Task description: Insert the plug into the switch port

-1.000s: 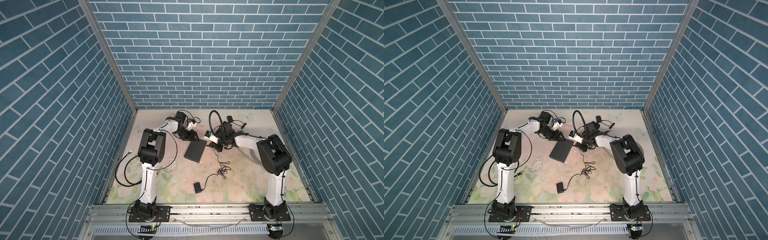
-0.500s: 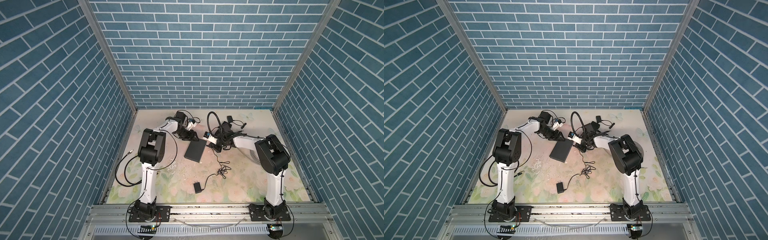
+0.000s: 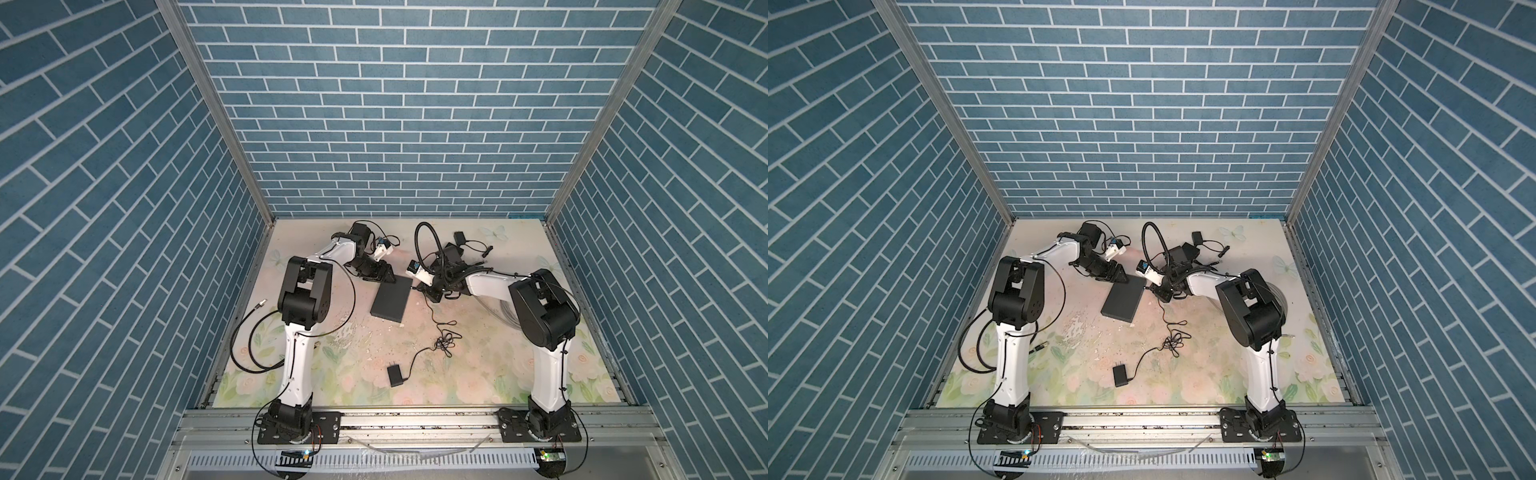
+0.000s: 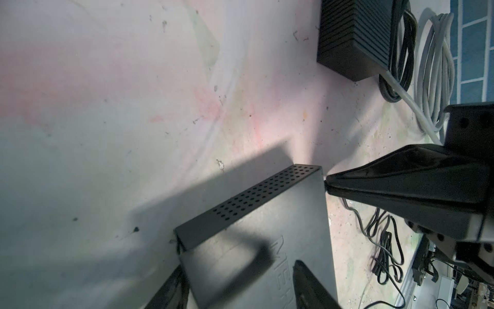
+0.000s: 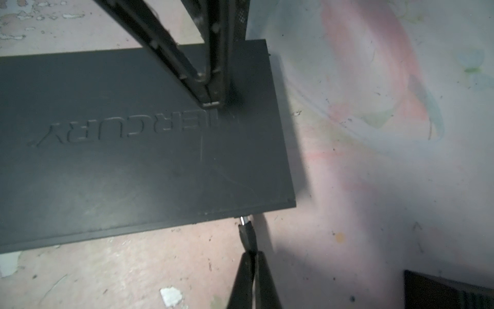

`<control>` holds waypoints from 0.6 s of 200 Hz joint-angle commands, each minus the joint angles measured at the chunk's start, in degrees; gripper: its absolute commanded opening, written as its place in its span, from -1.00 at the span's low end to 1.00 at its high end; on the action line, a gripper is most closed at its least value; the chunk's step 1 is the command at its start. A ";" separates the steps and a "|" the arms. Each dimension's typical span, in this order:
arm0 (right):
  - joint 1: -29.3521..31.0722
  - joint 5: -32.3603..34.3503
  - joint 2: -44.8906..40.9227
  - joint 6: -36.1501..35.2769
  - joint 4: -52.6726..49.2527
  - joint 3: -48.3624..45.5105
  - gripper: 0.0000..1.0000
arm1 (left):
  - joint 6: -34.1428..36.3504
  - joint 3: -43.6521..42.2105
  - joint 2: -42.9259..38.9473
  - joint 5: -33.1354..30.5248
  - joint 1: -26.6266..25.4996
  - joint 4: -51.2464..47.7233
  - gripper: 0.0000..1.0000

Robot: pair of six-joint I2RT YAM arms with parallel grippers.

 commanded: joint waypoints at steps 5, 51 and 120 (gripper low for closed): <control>2.69 -5.72 0.67 1.45 10.44 0.58 -1.00 | 1.85 1.35 1.47 8.48 -3.14 -3.57 0.23; 3.74 -5.99 0.83 2.22 12.17 0.43 -1.00 | 2.03 1.39 1.71 8.87 -3.79 -3.74 0.21; 4.90 -6.97 1.36 3.84 14.26 1.39 -1.00 | 2.88 2.22 2.07 9.62 -4.44 -4.50 0.18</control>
